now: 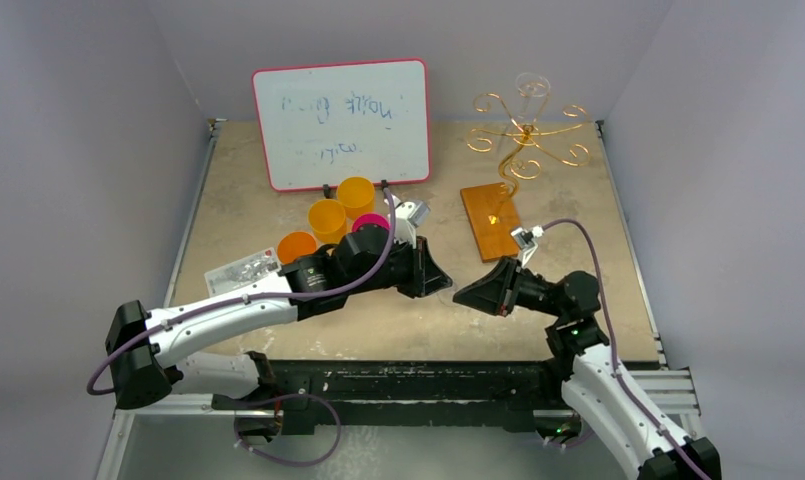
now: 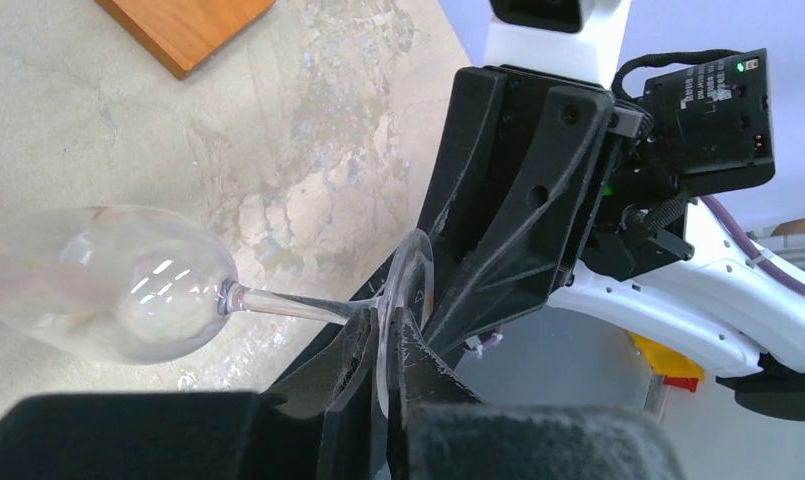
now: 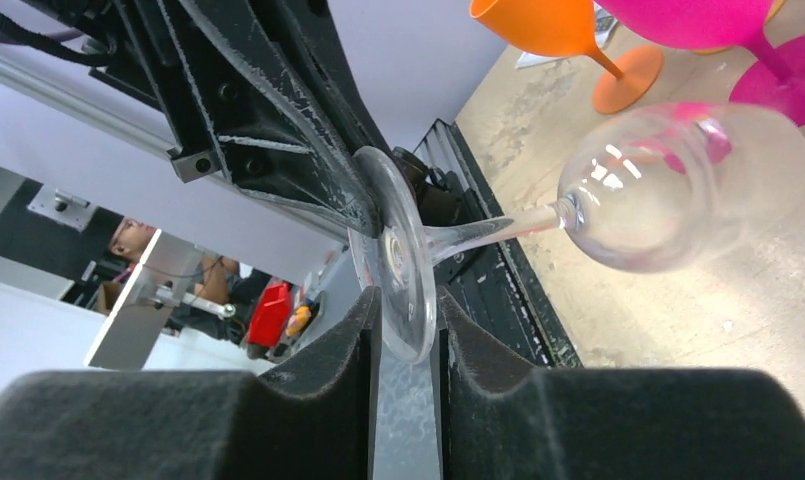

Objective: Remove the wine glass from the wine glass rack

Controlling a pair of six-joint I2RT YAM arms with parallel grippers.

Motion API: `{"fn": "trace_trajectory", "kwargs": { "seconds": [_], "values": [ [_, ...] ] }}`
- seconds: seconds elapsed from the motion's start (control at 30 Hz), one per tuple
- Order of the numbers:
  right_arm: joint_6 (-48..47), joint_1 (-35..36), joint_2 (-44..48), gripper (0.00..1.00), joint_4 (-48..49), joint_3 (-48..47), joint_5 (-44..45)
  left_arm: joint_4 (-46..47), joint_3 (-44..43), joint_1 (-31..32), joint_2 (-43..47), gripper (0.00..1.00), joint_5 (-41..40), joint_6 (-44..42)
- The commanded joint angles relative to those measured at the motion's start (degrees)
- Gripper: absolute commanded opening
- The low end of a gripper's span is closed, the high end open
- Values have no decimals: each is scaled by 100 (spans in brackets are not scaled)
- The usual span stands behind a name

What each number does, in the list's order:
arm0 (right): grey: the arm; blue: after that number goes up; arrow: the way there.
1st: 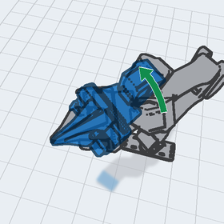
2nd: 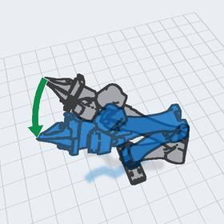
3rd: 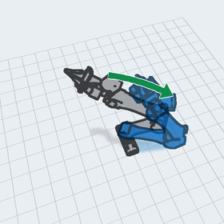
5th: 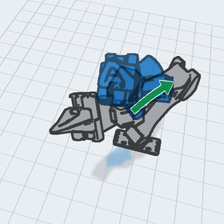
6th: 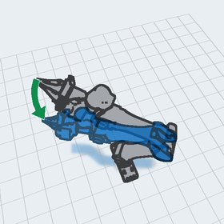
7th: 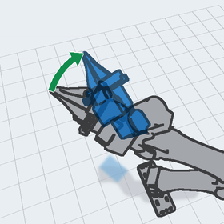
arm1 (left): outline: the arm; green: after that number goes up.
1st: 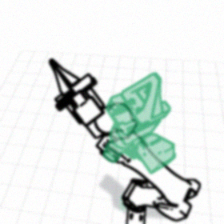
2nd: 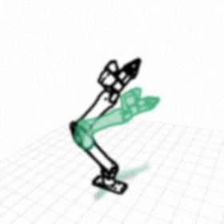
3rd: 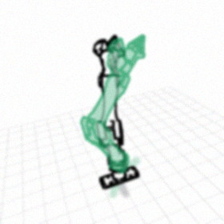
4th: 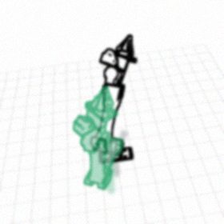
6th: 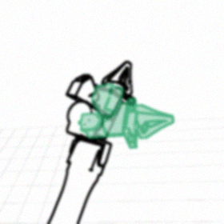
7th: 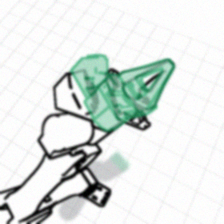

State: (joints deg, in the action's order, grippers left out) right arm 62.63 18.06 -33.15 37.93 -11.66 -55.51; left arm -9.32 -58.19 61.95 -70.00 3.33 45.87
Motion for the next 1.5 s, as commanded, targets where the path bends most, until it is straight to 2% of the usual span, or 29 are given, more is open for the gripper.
{"fn": "trace_trajectory", "kwargs": {
  "seconds": [0.0, 0.17, 0.27, 0.4, 0.5, 0.67, 0.8, 0.93, 1.0, 1.17, 1.27, 1.3, 1.4, 1.47],
  "values": [
    [398, 31, -53, 24, 898, 89, 97, 458, -321, 18, 91, 0, -231, -103],
    [1201, 31, -203, 27, 2223, 465, 84, 518, -272, 18, 132, 0, -95, -92],
    [1260, 33, -265, 26, 2320, 498, 133, 553, -287, 18, 22, 0, 168, 14],
    [1268, 30, -293, 16, 2325, 464, 149, 610, -312, 30, -35, 0, 295, 73],
    [1230, 30, -240, 2, 2164, 484, 283, 568, -307, 44, 2, 0, 299, 21],
    [1135, 30, -107, 0, 2059, 568, 392, 349, -340, 42, -2, 27, 296, -14],
    [1128, 31, 81, 0, 1970, 689, 493, 189, -363, 45, 197, 41, 73, -37],
    [863, 32, 316, 0, 1619, 572, 356, -162, -405, 44, 723, 62, -564, -74],
    [441, 30, 561, 0, 1084, 357, 276, -399, -387, 43, 931, 65, -1174, -10],
    [-1501, 39, 1224, 0, -878, -401, 669, -1127, -781, 0, 915, 82, -2666, 72],
    [-2077, 40, 1395, 0, -1069, -635, 717, -1757, -1177, -233, 750, 86, -3316, 318],
    [-2204, 39, 1396, 0, -991, -678, 602, -1812, -1192, -409, 758, 86, -3238, 395],
    [-2412, 39, 1275, 0, -818, -823, 357, -1235, -798, -1182, 1036, 85, -2316, 650],
    [-2607, 47, 1163, 0, -880, -894, 270, -856, -527, -1345, 1275, 86, -2282, 831]
  ]
}}
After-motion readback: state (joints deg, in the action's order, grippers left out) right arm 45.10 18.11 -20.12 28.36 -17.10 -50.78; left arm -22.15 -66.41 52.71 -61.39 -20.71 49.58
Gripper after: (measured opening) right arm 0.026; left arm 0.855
